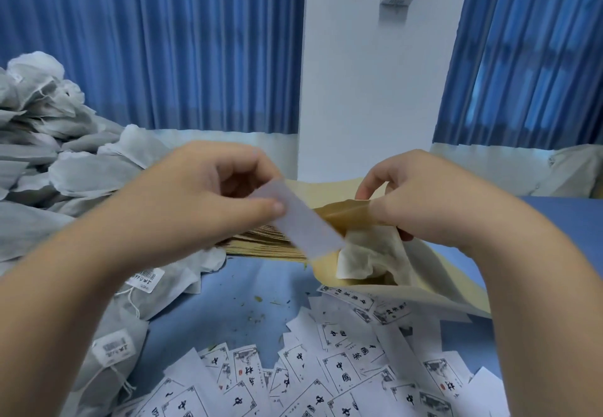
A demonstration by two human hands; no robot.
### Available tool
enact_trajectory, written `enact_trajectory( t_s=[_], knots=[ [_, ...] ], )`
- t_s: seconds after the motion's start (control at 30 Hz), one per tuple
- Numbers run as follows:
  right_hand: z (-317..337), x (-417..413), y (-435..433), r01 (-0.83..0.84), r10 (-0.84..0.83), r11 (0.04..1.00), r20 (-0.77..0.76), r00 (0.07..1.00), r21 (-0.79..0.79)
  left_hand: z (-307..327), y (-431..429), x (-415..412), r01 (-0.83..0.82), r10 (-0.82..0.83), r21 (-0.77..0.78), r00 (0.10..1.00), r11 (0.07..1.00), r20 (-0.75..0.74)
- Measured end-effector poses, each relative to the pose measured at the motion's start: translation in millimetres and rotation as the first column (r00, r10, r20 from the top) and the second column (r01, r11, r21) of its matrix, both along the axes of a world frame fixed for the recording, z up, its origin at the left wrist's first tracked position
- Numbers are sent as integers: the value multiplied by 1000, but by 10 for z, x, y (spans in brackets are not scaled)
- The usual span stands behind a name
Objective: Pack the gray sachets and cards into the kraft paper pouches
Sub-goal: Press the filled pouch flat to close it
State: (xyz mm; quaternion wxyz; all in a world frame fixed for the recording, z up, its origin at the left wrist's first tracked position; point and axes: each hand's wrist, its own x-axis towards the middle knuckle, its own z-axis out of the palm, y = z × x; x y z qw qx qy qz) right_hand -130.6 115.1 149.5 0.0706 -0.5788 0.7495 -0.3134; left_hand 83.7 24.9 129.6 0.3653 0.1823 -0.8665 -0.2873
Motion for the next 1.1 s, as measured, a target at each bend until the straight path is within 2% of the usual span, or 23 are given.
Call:
enact_trajectory(
  t_s=[0.07, 0.1, 0.2, 0.23, 0.43, 0.53, 0.67, 0.8, 0.93, 1.1],
  knots=[
    [-13, 10, -23, -2, 2, 1000, -15, 1000, 10, -55, 71, -121, -49, 31, -154, 993, 987, -116],
    [-19, 13, -32, -3, 3, 1000, -22, 1000, 13, -93, 110, -189, -46, 22, -222, 994, 974, -108],
    [-33, 13, -48, 0, 1, 1000, -53, 999, 15, -238, 157, -363, -8, 36, -429, 998, 903, 57],
    [-39, 10, -54, 2, -1, 1000, -65, 998, 15, -283, 152, -410, 11, 45, -455, 993, 891, 113],
    [-51, 6, -62, 11, -8, 1000, -120, 993, 19, -441, 123, -566, 131, 3, -390, 946, 911, 324],
    [-58, 28, -63, 19, -15, 999, -131, 991, 30, -489, 146, -620, 172, 28, -445, 912, 879, 409],
    [-63, 80, -48, -2, 10, 998, -156, 988, 56, -524, 197, -653, 144, 125, -532, 891, 835, 437],
    [-51, 120, 2, -7, 25, 997, -223, 975, 82, -542, 257, -691, 168, 260, -620, 801, 766, 539],
    [-67, 160, 69, -7, 34, 994, -251, 967, 105, -620, 342, -757, 274, 227, -628, 768, 728, 598],
    [-167, 189, 221, 34, -6, 996, -311, 950, 87, -649, 355, -796, 272, 141, -519, 769, 810, 623]
  ],
)
